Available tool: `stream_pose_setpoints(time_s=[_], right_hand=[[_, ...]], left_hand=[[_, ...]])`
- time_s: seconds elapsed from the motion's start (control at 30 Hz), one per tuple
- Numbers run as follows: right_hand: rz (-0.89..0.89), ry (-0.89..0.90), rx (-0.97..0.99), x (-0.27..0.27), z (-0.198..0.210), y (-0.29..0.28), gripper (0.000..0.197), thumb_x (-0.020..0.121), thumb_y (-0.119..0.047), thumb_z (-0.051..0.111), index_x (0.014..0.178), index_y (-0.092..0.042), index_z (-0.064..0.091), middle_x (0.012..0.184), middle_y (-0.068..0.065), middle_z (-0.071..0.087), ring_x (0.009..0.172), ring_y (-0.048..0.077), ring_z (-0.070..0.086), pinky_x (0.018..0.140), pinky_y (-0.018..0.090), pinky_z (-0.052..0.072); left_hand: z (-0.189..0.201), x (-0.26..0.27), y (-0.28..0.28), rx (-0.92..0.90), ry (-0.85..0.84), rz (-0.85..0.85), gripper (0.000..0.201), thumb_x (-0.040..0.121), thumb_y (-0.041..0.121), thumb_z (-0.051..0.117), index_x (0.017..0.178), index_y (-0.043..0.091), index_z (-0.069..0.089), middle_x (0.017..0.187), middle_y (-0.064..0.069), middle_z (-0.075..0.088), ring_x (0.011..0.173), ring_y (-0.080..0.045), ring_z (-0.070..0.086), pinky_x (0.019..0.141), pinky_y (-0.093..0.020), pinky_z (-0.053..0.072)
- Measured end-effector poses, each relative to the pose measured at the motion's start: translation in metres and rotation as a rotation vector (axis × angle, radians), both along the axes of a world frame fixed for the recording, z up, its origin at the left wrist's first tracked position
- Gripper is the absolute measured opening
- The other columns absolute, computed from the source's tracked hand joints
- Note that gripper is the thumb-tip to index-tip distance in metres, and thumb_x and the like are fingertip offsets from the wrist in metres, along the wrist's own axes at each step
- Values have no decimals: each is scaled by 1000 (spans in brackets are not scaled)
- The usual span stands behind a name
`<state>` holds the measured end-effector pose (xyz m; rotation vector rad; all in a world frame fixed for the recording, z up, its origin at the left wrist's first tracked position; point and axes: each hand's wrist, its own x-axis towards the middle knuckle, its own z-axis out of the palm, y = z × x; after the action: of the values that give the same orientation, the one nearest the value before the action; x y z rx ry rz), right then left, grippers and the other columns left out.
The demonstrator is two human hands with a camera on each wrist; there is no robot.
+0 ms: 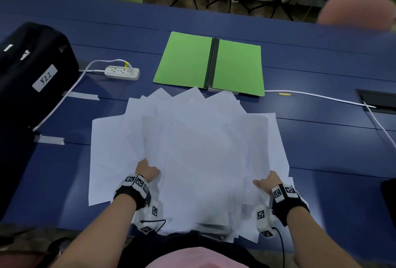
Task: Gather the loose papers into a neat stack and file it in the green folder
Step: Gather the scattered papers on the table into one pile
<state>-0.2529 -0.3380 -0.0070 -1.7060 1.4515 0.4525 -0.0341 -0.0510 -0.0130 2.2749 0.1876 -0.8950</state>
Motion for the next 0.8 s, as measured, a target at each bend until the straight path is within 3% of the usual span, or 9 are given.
stream_pose_setpoints(time_s=[0.1,0.17,0.23,0.37,0.47,0.53,0.6,0.7,0.8], right_hand=[[55,74,51,-4,-4,6,70,80,-19,72,135,6,37,131,18,54,118,32,55,94,31,45],[120,71,104,-3,-12,10,73,77,-24,74,135,4,39,129,18,56,110,30,57,86,31,46],[90,-29,133,-1,-22,10,68,76,-28,75,130,3,49,122,18,62,107,32,61,92,37,50],[-240,-245,163,6,-24,10,106,59,-82,56,132,-5,50,121,12,61,107,33,61,97,50,49],[-344,-291,227,11,-19,15,105,61,-72,68,138,-5,43,128,11,57,117,34,57,100,48,46],[-279,-255,194,15,-17,23,106,47,-59,84,131,-3,52,125,14,62,114,34,59,99,47,48],[-211,-187,141,18,-14,31,76,65,-31,85,126,4,55,120,20,64,110,36,60,96,43,49],[-215,-100,101,19,-16,29,62,77,-18,77,124,12,50,109,22,64,94,32,59,80,35,47],[-153,-29,82,22,-18,27,67,82,-23,71,128,16,42,99,20,62,83,30,55,79,35,43]], left_hand=[[-3,0,1,14,8,6,11,86,-5,54,84,2,46,88,-7,49,93,-23,47,82,-28,39],[-1,1,0,20,13,1,28,86,-4,54,69,10,37,76,-1,43,93,-22,46,82,-27,38],[-3,3,0,29,18,-2,33,86,-4,54,67,14,34,74,1,40,92,-22,45,81,-27,37],[-3,4,0,60,38,-44,34,88,1,55,67,14,32,74,2,39,93,-21,44,81,-24,36],[-5,2,-3,77,149,-129,15,90,8,55,94,-1,44,99,-8,48,100,-23,46,84,-27,38],[-15,-6,-12,46,199,-205,46,91,11,55,130,-7,38,130,-15,48,119,-28,47,100,-32,41],[-16,-18,-24,-22,219,-281,58,91,9,54,143,-3,30,145,-16,41,132,-30,42,111,-34,34],[-16,-27,-39,-81,187,-322,49,91,11,55,137,0,41,137,-14,50,128,-29,47,106,-31,36],[-14,-11,-24,-70,-18,-232,10,87,17,62,94,9,62,101,-11,66,102,-27,61,86,-29,46]])
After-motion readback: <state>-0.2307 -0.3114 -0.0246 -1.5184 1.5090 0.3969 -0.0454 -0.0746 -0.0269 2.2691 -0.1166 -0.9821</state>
